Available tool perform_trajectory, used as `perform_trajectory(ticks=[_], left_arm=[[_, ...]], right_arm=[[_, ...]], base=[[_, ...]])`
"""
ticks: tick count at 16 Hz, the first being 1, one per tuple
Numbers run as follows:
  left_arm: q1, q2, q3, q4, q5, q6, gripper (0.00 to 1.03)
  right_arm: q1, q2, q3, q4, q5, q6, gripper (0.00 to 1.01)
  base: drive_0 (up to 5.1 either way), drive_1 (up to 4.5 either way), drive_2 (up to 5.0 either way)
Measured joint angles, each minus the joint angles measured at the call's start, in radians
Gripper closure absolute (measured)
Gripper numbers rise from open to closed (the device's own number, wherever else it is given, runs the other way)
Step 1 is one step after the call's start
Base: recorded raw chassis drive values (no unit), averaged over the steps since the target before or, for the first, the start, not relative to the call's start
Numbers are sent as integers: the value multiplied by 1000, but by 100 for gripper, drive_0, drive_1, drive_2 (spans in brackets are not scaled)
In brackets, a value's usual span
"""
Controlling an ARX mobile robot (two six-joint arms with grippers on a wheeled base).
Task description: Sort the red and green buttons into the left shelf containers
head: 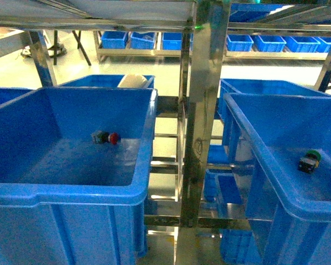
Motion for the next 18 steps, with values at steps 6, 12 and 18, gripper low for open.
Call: perform_trajectory(ticks=[6,12,18], left_arm=[[0,-119,-58,-42,2,0,101],[0,-299,-58,-243,-3,-1,101],[0,-299,-58,-237,0,-1,101]], right_arm=[[0,-188,0,-182,0,0,99],[0,-300,0,-293,1,1,99],[0,-462,1,-467,1,1,99]], base=[[0,0,0],[0,0,0],[0,0,0]])
